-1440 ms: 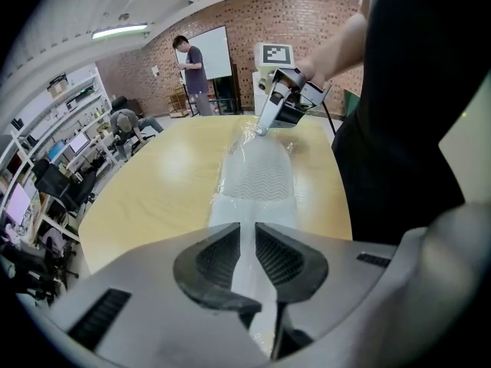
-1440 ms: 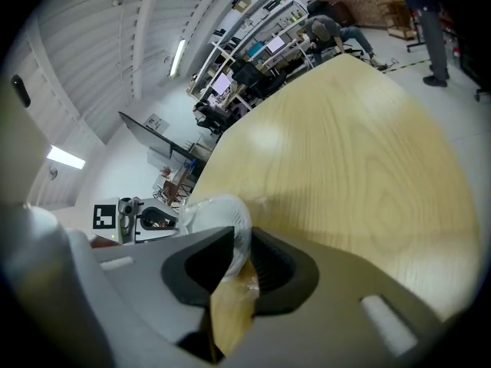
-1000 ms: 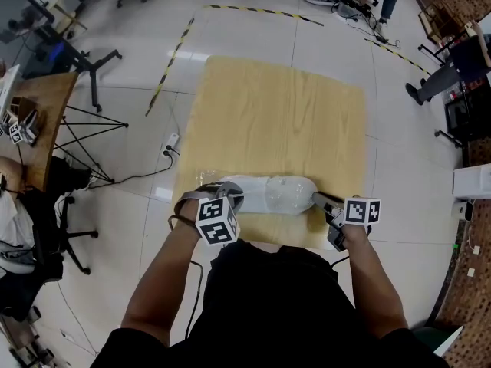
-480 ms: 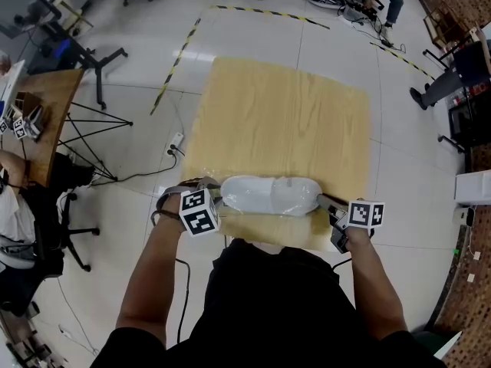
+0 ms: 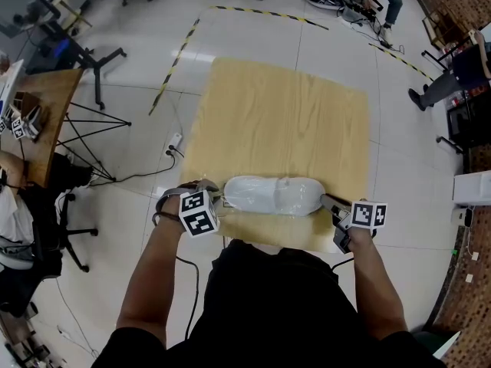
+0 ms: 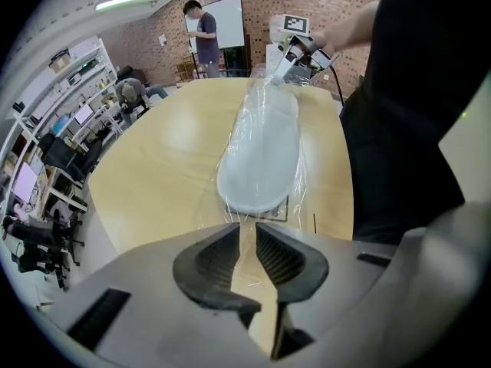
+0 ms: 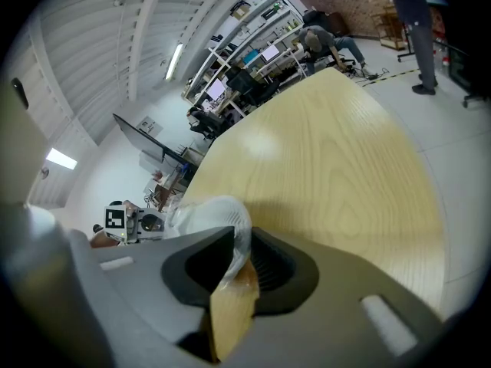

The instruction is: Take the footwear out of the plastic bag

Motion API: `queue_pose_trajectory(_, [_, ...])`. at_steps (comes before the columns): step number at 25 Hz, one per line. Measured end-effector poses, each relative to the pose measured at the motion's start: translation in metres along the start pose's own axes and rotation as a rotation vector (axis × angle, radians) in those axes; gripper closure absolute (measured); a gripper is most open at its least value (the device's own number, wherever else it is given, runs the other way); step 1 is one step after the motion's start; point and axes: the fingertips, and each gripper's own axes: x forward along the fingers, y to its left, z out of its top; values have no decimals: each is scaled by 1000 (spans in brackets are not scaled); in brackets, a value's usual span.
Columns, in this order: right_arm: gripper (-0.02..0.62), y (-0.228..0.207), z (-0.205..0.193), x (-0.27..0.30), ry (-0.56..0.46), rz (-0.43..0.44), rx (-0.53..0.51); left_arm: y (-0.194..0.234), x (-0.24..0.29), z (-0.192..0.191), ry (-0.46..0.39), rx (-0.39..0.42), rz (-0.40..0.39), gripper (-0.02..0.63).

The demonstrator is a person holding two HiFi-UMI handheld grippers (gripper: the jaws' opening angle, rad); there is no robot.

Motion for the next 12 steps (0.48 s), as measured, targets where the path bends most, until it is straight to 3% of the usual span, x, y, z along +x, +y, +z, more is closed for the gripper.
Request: queue_pose_trajectory(12, [523, -3, 1, -5, 5, -12, -9, 8, -18, -27, 70, 29, 40, 554])
